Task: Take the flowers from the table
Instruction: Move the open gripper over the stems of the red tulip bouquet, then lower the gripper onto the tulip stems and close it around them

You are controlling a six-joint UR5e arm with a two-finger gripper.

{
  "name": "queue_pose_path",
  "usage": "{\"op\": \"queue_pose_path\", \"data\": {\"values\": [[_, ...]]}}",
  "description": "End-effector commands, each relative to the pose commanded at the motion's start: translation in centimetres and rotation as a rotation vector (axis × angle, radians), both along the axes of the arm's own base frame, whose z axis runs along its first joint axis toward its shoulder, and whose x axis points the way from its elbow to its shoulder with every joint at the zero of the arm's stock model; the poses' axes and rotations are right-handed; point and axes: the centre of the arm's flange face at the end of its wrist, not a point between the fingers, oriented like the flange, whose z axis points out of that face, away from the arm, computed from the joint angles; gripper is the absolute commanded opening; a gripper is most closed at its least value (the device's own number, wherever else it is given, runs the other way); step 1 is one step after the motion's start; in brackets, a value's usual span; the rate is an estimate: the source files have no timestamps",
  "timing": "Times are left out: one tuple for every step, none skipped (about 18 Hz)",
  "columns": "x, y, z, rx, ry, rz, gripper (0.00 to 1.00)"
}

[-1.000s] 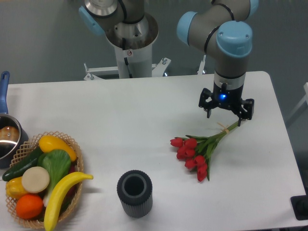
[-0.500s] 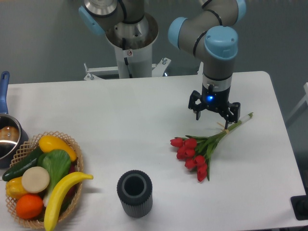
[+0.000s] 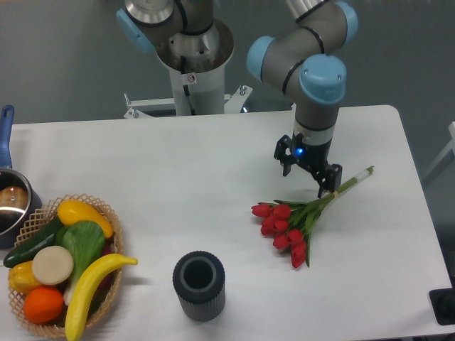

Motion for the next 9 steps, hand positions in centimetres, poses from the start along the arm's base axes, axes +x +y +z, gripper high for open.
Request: {"op": "queue_pose_path", "data": {"values": [[-0.3,0.3,-0.3,0.01,-0.005,0.0,1.0],[-0.7,0.6,-0.7,0.022,-0.004,-0.001,1.0],[-1.0,0.9,-0.7,0.034,-0.004,0.001,1.0],[-1.3,1.1,-0.5,0.042,-0.001,0.0,1.0],[-1.5,1.2,-0.3,0.046,0.005,-0.003,1.0],[-1.9,1.3,0.1,0.051,0.015,-0.003,1.0],[-2.4,1.4,0.3,0.053,0.02,-0.002,1.0],[-2.8,1.4,0.1,0.053,0.019,0.001,1.0],[-2.8,1.4,-0.3,0.05,0.014,0.001,1.0]]}}
